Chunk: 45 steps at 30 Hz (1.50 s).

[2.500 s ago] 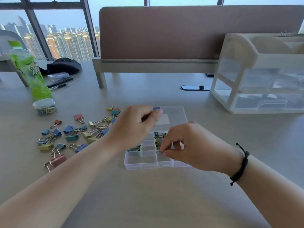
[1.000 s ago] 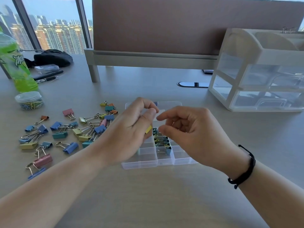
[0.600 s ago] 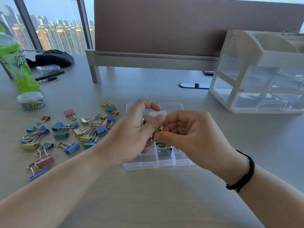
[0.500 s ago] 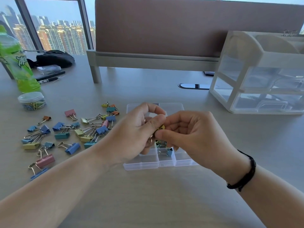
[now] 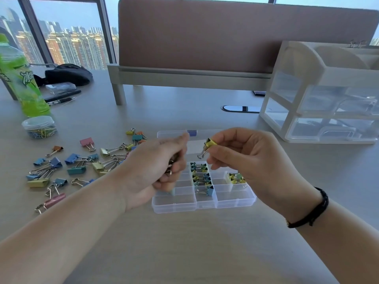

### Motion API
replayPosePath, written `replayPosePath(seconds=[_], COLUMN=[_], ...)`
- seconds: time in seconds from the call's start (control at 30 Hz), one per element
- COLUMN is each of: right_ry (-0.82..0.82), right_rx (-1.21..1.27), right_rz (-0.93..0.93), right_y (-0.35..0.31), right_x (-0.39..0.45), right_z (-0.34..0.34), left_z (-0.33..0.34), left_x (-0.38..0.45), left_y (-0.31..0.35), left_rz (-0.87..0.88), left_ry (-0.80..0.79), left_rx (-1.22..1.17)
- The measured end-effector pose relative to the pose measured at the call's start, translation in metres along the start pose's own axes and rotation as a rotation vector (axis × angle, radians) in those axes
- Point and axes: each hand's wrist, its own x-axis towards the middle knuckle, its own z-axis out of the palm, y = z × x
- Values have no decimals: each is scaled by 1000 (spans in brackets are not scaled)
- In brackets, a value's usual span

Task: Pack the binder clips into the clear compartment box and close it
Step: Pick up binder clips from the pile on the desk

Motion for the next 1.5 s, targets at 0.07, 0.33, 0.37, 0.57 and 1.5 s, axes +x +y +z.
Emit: replayPosePath(seconds=[0.07,0.33,0.37,0.57,1.5], right_ry=[-10,-111,-137,-256,-275], right_rx=[-16,-401,-446,-543,-570], right_rz=[3,-43,-50,0,-55], right_y=[0,2,3,3,6], right_x=[-1,-3,-3,-6,-9], right_z=[-1,-2,-2,-2,6], left_z=[-2,-2,-3,-8,-5], left_x=[-1,-7,-6,-9,-12], left_y=[2,2,1,-1,0], left_rz=[-1,322,334,374,354], left_ry=[26,-62,-70,-122,-126], left_rx=[10,512,567,822,970])
